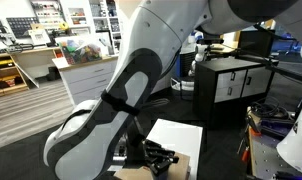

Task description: Remove the marker from the cup and put it on the book

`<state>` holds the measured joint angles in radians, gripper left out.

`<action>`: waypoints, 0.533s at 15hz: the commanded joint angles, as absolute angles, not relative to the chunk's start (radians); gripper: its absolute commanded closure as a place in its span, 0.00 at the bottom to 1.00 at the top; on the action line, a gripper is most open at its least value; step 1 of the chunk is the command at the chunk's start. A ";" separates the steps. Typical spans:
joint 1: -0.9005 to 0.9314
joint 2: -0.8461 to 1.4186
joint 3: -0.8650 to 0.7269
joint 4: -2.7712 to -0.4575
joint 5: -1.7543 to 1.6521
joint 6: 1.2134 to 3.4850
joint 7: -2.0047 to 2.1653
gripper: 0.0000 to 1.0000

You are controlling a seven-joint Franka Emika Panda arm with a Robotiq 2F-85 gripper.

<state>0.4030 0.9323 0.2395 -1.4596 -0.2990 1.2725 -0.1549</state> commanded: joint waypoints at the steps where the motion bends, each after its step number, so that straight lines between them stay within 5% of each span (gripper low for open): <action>1: 0.406 0.940 0.236 -1.437 -0.306 1.259 -0.160 0.99; 8: 0.407 0.935 0.234 -1.431 -0.306 1.251 -0.157 0.94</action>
